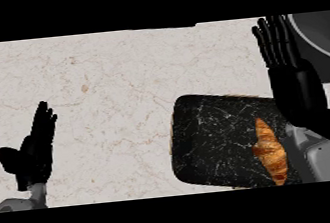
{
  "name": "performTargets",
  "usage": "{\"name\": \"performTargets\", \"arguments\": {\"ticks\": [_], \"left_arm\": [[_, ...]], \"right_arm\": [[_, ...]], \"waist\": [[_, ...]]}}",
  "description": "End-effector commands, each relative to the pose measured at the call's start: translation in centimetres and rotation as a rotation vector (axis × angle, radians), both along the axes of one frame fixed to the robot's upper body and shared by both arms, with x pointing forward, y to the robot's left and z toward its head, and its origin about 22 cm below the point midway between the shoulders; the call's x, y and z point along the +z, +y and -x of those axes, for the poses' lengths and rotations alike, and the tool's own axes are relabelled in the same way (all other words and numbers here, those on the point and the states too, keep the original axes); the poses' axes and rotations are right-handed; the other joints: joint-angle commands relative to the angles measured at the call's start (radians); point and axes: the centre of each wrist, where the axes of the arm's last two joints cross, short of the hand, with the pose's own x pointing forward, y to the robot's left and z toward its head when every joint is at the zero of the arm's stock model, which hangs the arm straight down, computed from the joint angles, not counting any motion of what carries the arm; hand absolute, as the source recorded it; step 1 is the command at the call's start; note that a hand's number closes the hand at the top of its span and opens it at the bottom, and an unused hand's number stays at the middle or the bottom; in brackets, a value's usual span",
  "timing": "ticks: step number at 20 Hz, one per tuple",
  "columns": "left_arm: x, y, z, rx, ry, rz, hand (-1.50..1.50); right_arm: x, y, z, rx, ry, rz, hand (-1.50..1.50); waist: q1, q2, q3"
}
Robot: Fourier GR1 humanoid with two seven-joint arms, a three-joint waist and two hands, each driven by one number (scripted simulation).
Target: Pick the croissant from the tray and place it in the pot
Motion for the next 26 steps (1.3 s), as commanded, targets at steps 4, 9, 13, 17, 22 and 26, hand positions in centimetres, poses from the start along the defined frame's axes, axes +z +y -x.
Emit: {"name": "performTargets", "arguments": {"ticks": [4,9,13,17,22,26], "left_arm": [[0.6,-1.5,0.2,-0.004,-0.124,0.0,0.0],[0.9,-1.6,1.0,-0.019,-0.172,0.035,0.0],[0.9,-3.7,1.3,-0.104,-0.198,0.034,0.0],[0.5,-4.2,1.4,-0.11,-0.193,0.052,0.0],[0.9,-5.9,0.9,-0.135,-0.198,0.05,0.0],[1.0,-6.1,1.0,-0.157,-0.202,0.041,0.0]], "right_arm": [[2.5,-6.9,4.2,-0.08,-0.304,0.161,1.5],[-3.1,-16.7,8.1,-0.732,-0.097,0.289,-1.5],[-6.5,-14.0,14.7,-0.599,-0.308,0.233,-1.5],[-7.4,-13.3,19.4,-0.567,-0.4,0.257,-1.5],[-4.2,-11.8,23.5,-0.572,-0.188,0.487,-1.5],[-3.6,-12.4,25.1,-0.518,0.023,0.729,-1.5]], "waist": [[-0.098,-0.058,0.032],[-0.163,-0.055,0.035],[-0.091,-0.05,0.033],[-0.07,-0.045,0.031],[-0.062,-0.04,0.028],[-0.046,-0.033,0.026]]}}
